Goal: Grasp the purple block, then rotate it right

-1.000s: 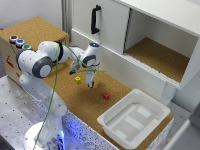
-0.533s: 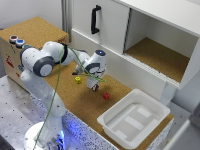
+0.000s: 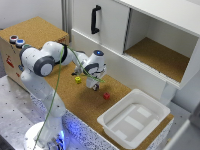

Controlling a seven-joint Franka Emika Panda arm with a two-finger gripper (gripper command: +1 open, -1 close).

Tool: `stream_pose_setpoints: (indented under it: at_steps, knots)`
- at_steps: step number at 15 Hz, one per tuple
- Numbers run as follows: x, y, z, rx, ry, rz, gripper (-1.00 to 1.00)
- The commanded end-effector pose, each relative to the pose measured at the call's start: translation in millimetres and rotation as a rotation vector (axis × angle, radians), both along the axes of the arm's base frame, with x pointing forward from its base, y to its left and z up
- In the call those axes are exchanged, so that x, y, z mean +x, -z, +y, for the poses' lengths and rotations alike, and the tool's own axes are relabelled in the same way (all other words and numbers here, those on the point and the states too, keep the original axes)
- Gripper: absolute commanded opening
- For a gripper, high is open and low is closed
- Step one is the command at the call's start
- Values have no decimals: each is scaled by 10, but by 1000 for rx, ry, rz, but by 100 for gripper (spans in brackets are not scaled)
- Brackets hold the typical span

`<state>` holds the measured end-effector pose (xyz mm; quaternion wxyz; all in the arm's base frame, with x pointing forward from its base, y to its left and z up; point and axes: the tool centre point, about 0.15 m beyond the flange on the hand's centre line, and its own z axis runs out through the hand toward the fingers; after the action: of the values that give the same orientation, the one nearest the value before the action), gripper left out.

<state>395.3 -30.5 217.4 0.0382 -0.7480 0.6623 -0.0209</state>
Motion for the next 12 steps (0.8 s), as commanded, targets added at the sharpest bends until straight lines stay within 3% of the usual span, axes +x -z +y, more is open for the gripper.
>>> stream_pose_setpoints:
  at_steps: [1,3,6,9,12]
  knots:
    - [-118,-367,202,-79,-84,7,100]
    - [-225,-472,344,-71,-112,-18,100]
    - [-332,-649,531,-92,-271,17,100]
    - [-272,-655,779,-97,-573,121,100]
    - [-255,-654,938,-83,-915,114,100]
